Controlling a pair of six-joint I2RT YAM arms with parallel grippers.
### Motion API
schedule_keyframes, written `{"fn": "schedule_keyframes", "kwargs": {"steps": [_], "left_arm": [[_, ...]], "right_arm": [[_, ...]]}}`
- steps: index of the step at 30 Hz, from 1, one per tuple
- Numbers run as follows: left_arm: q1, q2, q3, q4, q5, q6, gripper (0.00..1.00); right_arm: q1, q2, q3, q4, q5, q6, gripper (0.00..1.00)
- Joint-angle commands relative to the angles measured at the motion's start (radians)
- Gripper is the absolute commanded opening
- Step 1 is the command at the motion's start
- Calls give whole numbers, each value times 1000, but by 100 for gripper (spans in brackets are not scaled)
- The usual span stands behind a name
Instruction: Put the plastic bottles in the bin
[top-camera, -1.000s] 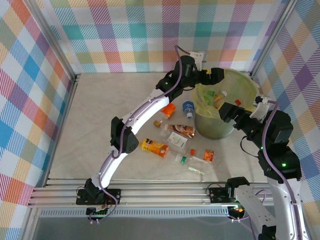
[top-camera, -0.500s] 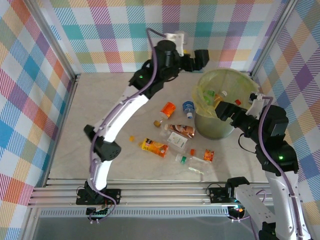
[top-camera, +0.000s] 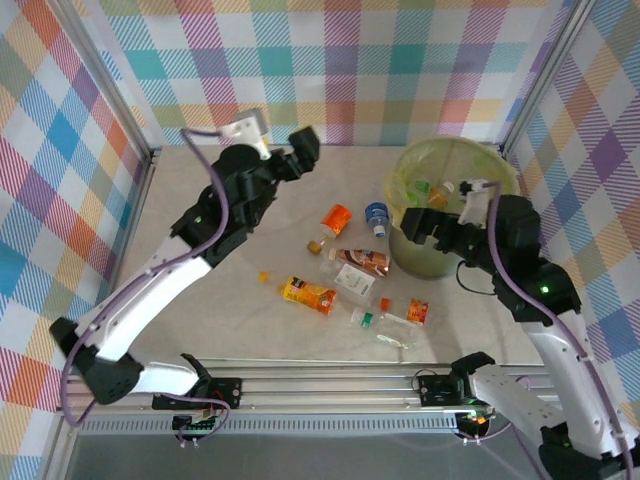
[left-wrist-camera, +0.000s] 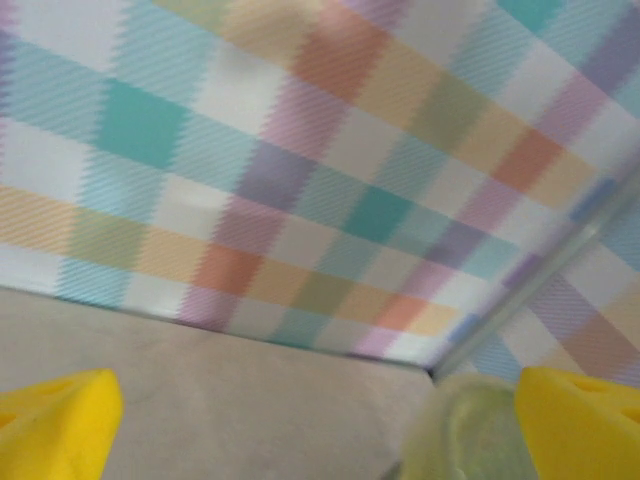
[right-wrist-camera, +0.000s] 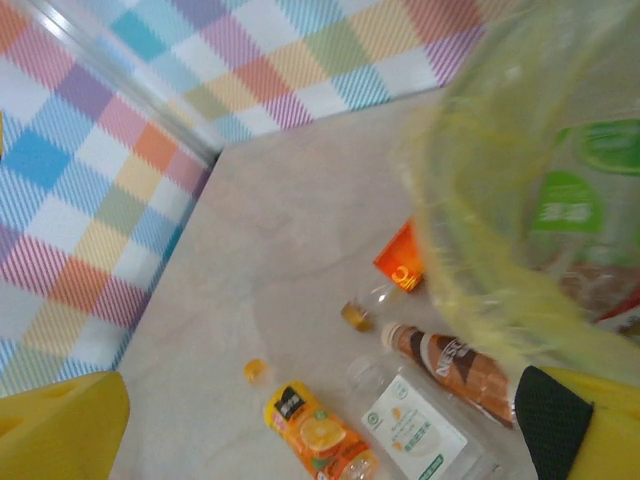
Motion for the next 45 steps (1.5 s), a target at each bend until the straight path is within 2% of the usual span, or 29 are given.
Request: {"fn": "schedule_keyframes", "kwargs": {"steps": [1,7,11,16,20,28,34,45], "left_arm": [[30,-130,-102,23,-170,-95,100],[77,-286,-226,-195,-331,-247,100],[98,-347,-287,-297,-384,-312,100],[119,-388,-349,-329,-384,-357,100],[129,-381,-354,-329,-365,-365,100],[151,-339,-330,-362,-320,-375,100],[175,-333,-334,-377,-297,-399,100],[229,-331,-353,-375,-235,-442,100]], "right_arm": [[145,84,55,-21,148,-68,100],[405,270,133,-146,346,-141,100],[500,344,146,-274,400,-134,100],[580,399,66,-460,445,-1,100],[605,408,-33,-510,416,96,100],[614,463,-187,-453,341,157,100],[620,504,-248,-416,318,181,100],[624,566,-249,-430,380,199,100]]}}
